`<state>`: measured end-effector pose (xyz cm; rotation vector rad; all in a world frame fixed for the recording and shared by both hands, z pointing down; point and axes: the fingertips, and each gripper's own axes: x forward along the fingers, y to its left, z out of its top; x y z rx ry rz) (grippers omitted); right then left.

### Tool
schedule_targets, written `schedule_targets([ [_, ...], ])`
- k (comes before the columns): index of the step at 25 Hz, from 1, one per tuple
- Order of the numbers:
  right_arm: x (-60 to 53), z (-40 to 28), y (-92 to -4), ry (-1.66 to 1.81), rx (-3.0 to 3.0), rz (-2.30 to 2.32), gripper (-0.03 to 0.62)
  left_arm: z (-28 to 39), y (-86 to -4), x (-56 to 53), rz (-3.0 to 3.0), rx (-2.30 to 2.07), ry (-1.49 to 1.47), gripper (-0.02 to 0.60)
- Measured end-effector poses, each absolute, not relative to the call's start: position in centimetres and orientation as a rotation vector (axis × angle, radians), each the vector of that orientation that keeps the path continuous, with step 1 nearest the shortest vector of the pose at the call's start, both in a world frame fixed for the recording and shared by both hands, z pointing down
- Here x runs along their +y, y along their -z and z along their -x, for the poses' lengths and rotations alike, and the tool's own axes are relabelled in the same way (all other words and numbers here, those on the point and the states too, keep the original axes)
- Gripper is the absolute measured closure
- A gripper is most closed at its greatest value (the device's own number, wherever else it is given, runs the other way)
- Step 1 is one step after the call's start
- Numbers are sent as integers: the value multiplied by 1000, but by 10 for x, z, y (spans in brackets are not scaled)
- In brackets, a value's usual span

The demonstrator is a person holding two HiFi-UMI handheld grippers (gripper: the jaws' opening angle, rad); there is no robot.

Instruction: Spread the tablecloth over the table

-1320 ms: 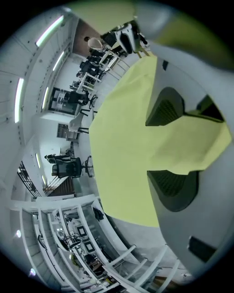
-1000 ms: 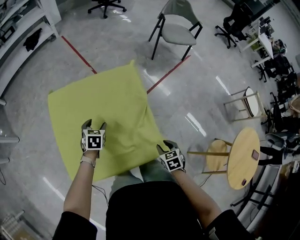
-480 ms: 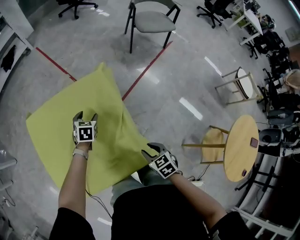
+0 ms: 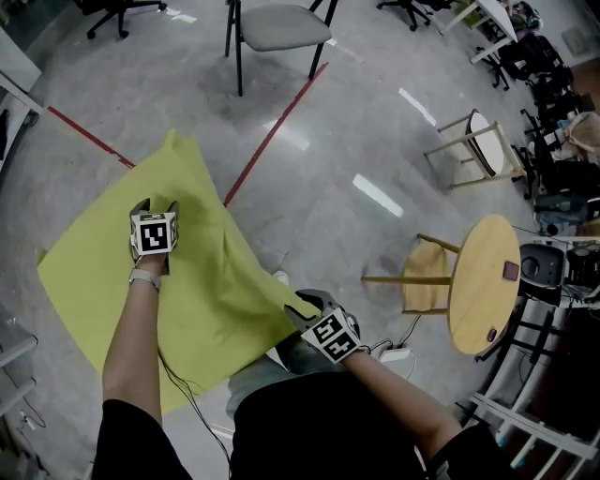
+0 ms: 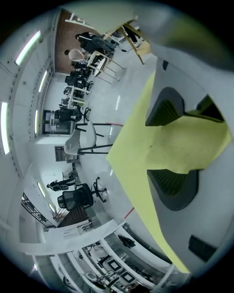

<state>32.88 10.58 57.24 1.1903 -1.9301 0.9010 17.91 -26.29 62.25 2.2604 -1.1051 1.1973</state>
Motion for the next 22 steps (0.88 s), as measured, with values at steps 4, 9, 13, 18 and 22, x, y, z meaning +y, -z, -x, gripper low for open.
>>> schedule_targets([
  [4,107,-339,-576,-926,-1912,-1200,437,-166,-640,-276,-2186,-1137,-1221,275],
  [9,113,-343,-583,-948,-1898,-1201,437,-153,-644,-289,-2145,-1130,-1159,235],
  [13,114,-345,-588,-949,-1887,-1196,437,-131,-636,-310,-2165,-1252,-1276,233],
  [18,116,-348,-590,-971,-1884,-1212,437,-88,-635,-329,-2041,-1404,-1216,232],
  [22,122,-353,-593,-981,-1872,-1212,437,-77,-633,-333,-2050,-1420,-1287,232],
])
